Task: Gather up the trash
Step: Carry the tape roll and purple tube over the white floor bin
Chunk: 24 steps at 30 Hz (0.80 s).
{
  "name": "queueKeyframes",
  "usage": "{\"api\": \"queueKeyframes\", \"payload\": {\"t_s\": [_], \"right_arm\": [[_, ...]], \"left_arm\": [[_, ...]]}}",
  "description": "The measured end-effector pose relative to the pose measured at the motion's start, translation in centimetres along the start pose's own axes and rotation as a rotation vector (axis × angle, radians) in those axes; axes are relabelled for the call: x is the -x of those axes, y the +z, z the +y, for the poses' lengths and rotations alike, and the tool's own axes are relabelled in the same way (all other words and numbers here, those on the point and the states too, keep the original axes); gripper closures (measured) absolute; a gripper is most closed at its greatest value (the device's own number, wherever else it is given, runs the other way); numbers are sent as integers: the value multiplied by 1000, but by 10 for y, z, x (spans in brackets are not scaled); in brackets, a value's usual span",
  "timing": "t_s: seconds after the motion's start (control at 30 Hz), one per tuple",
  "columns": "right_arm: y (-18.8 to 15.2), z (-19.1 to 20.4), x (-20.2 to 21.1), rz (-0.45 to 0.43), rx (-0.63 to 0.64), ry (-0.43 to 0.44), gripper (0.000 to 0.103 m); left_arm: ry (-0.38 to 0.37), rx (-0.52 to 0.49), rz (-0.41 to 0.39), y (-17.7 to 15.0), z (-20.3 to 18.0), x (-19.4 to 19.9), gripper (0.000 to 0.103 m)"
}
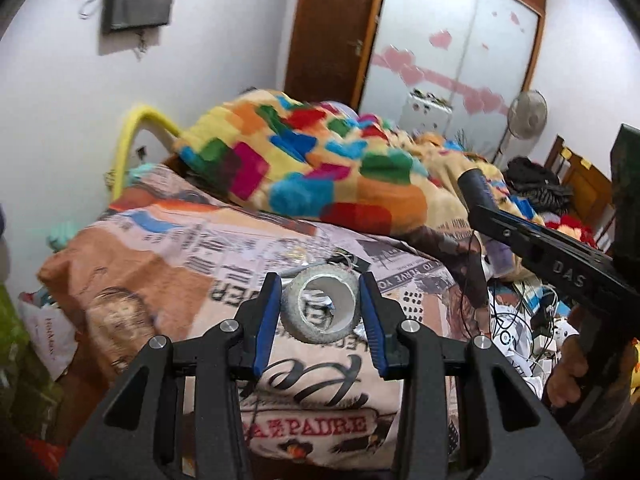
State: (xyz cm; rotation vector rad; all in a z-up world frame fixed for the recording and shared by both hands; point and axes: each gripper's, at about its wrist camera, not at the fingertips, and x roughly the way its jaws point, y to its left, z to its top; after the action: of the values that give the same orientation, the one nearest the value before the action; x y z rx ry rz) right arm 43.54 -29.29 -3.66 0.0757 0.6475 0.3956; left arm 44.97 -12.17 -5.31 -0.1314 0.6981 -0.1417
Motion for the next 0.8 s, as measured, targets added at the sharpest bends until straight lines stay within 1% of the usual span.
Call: {"api": "queueKeyframes", "payload": {"t_s": [0.27,0.43,0.67,0.8], "right_arm": [[-5,64,41,-37,84,105,79],[-13,106,56,-42,141,170,79],[-36,175,61,-13,236,268,79],[-54,215,55,27,284,332,79]], "left_arm": [[92,64,-75,-24,44,88,64],[176,91,-116,-47,77,142,64],[269,169,-139,-82,130,193,64],[322,220,-134,-104,164,214,64]]}}
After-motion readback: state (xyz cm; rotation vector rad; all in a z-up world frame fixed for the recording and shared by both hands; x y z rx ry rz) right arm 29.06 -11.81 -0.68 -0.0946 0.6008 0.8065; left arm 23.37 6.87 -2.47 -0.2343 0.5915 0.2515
